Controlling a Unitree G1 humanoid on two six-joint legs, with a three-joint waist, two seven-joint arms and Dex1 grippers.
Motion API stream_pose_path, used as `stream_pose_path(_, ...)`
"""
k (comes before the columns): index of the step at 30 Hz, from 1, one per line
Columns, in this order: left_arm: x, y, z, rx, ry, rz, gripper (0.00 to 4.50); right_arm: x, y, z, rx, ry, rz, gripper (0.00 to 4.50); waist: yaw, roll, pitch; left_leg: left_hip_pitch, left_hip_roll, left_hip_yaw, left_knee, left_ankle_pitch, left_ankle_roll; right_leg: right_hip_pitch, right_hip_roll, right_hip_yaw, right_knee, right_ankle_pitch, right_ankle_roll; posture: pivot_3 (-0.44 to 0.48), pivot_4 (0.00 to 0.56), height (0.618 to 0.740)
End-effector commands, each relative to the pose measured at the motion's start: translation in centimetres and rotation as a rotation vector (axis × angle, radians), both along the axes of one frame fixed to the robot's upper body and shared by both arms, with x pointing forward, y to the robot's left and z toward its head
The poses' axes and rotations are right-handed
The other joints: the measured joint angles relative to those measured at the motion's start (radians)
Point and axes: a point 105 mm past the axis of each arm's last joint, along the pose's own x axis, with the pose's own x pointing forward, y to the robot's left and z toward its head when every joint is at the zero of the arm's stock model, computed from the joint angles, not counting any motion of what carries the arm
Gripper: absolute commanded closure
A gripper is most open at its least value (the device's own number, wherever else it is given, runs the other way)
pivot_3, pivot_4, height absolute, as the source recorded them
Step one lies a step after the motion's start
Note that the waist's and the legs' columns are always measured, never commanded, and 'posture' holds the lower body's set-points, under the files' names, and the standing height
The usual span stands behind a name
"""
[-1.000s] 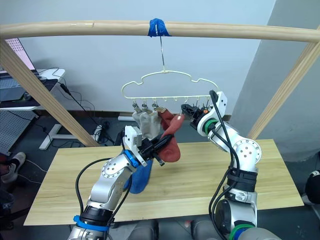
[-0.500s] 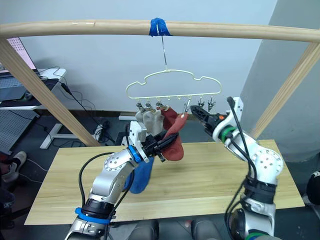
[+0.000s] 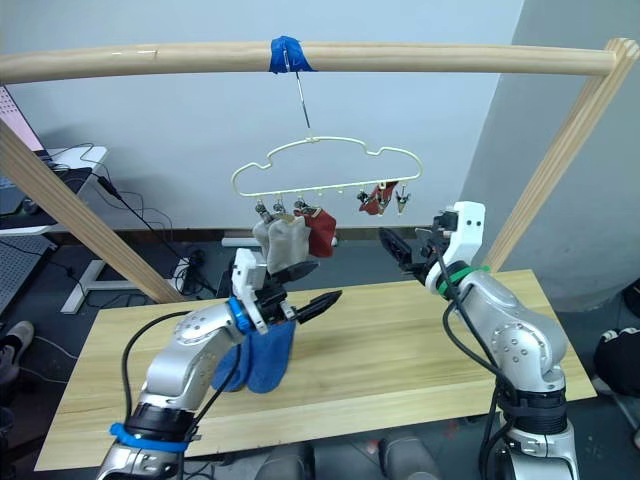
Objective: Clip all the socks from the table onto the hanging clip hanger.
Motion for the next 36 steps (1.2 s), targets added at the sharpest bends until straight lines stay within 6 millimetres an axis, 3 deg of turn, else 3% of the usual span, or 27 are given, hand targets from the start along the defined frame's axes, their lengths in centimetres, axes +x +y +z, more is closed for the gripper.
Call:
stream_pose_path(1,-0.2,0.7,1.5,-0.022,0.034,0.029,0.01,-0.3,1.1,1.3,-0.066,-0.158,0.014,0.0,0.008,0.0,0.0,0.0,0.0,0.0,0.0,0.0,0.0,0.0,0.0,0.0,0.0,0.0,0.0,-0.022,0.146,0.74)
stream_pose_path(4,-0.8,1.4,1.8,0.005,0.064,0.028,0.0,0.4,1.4,1.1,-0.09,-0.21,-0.035,0.62,0.014,0.0,0.0,0.0,0.0,0.0,0.0,0.0,0.0,0.0,0.0,0.0,0.0,0.0,0.0,-0.008,0.146,0.74)
stream_pose_path(11,-1.8,1.6,3.0,0.017,0.004,0.015,0.0,1.4,1.2,0.9,-0.141,-0.271,-0.119,3.18,0.026,0.0,0.0,0.0,0.0,0.0,0.0,0.0,0.0,0.0,-0.001,0.0,0.0,0.0,-0.001,0.007,0.146,0.74)
stream_pose_path(17,-2.4,0.8,4.7,-0.04,-0.088,0.026,0.0,2.7,1.5,0.9,-0.165,-0.311,-0.179,3.18,0.036,0.0,0.0,0.001,0.0,0.001,0.0,0.0,0.0,0.0,-0.001,0.0,0.0,0.003,-0.005,0.031,0.142,0.74)
stream_pose_path(36,-3.2,0.6,4.8,-0.046,-0.103,-0.008,0.0,5.1,0.9,0.3,-0.164,-0.27,-0.284,3.18,0.049,0.0,0.0,0.001,0.0,0.0,0.0,0.0,0.0,0.0,-0.001,0.0,0.001,0.003,-0.005,0.062,0.125,0.74)
